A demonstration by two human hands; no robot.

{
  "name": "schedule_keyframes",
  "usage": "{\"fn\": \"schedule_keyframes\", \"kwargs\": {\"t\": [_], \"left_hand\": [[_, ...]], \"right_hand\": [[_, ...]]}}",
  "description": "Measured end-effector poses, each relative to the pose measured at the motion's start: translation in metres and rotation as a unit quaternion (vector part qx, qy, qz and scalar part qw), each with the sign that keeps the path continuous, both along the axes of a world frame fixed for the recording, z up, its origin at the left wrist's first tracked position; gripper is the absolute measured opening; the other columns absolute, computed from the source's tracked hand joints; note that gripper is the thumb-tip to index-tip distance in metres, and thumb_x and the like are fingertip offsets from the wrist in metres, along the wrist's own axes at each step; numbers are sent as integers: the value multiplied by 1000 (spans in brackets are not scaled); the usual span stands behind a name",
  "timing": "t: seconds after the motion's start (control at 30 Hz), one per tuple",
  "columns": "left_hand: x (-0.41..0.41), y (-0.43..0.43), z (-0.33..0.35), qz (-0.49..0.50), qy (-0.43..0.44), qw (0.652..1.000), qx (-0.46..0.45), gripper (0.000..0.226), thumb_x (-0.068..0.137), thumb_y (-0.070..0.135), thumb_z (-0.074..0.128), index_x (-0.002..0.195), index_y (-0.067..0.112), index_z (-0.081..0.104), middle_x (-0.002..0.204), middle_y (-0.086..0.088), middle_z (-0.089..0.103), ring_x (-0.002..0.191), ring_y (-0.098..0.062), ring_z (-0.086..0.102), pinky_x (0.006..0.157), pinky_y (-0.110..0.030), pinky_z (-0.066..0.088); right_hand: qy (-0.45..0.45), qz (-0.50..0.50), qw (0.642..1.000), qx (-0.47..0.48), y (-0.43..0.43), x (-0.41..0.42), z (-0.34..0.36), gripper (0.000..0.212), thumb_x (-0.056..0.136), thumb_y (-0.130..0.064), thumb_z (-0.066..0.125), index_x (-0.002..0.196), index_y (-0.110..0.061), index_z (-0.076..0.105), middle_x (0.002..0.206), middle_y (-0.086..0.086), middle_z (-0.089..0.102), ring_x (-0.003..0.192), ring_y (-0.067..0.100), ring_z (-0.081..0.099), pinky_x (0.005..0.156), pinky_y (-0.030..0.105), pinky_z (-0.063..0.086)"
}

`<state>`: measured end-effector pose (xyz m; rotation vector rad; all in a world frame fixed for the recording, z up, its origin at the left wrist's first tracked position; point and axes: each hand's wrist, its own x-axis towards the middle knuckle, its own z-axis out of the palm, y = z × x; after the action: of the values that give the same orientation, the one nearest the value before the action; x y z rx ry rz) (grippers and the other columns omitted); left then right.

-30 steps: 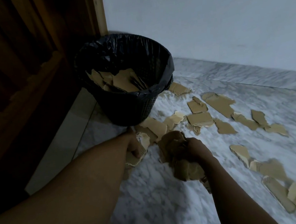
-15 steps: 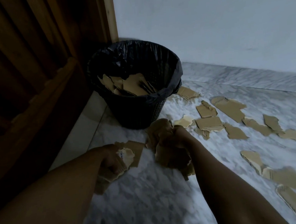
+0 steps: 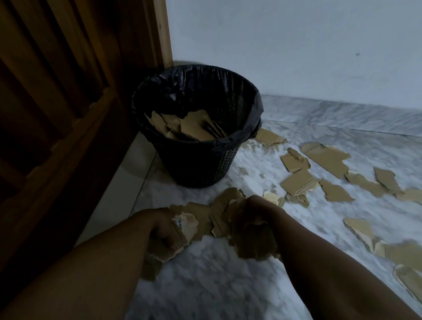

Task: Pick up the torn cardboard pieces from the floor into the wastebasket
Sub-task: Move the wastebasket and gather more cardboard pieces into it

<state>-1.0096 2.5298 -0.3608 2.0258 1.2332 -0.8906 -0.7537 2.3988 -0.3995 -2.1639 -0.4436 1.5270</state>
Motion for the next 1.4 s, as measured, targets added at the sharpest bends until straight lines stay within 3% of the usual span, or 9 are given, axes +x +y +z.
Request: {"fn": "schedule_keyframes", "kwargs": {"t": [0.07,0.13,0.4,0.53,0.7,0.87,1.0,1.17,1.4], "left_hand": [[3,-6,5,5,-8,1000,-14,106,64,31,91,149,11,31,146,-11,45,124,-31,53,97,-43,50],[5,-7,2,11,-14,1000,-12,104,66,30,90,150,12,30,148,-11,42,126,-32,51,99,-43,49],[11,-9,-6,2,-22,1000,16,118,66,33,90,155,8,17,156,-12,31,133,-32,44,102,-41,46],[7,-12,-17,3,11,1000,7,108,76,30,83,155,7,13,158,-13,26,137,-31,40,107,-41,43],[2,-10,-22,5,19,999,32,112,78,35,81,157,13,6,161,-12,19,141,-33,34,109,-42,40],[3,-10,-22,-13,21,999,39,114,79,37,79,157,19,-1,163,-8,13,146,-32,24,115,-43,31],[3,-8,-27,-5,26,999,42,115,77,37,81,157,18,1,162,-9,17,144,-31,29,113,-41,35],[3,-8,-31,-10,32,998,53,112,75,38,81,157,16,8,158,-10,28,138,-31,39,109,-41,40],[-1,-2,-33,8,33,999,37,127,71,34,86,156,18,-6,162,-11,15,142,-32,32,112,-42,37]], "right_hand": [[-9,33,999,-4,-7,0,9,49,56,-14,93,102,-5,77,111,17,71,90,24,68,79,34,62],[-63,84,994,4,-10,2,10,40,58,-15,92,95,-9,78,111,16,71,107,32,66,98,48,53],[-139,108,984,23,-8,-15,14,46,88,-12,69,131,-3,58,128,16,63,105,29,66,81,30,59],[-204,183,961,24,-1,-12,-2,82,50,-42,87,120,-11,58,114,9,64,109,31,64,91,45,56],[-149,206,966,55,7,-33,23,45,82,-3,75,125,-3,63,114,12,65,107,27,64,89,37,53],[-185,241,949,80,11,-34,13,16,85,-13,75,96,-8,64,85,-8,56,70,-2,58,89,30,54],[-178,256,943,113,3,-40,27,51,80,-20,80,126,-8,60,116,4,63,107,21,61,97,36,51],[-188,236,948,102,5,-48,27,68,77,-36,80,136,-12,55,128,10,61,112,26,60,92,32,51],[-113,200,965,123,4,-57,33,55,80,-28,81,130,-14,60,124,7,63,115,25,61,99,36,51]]}}
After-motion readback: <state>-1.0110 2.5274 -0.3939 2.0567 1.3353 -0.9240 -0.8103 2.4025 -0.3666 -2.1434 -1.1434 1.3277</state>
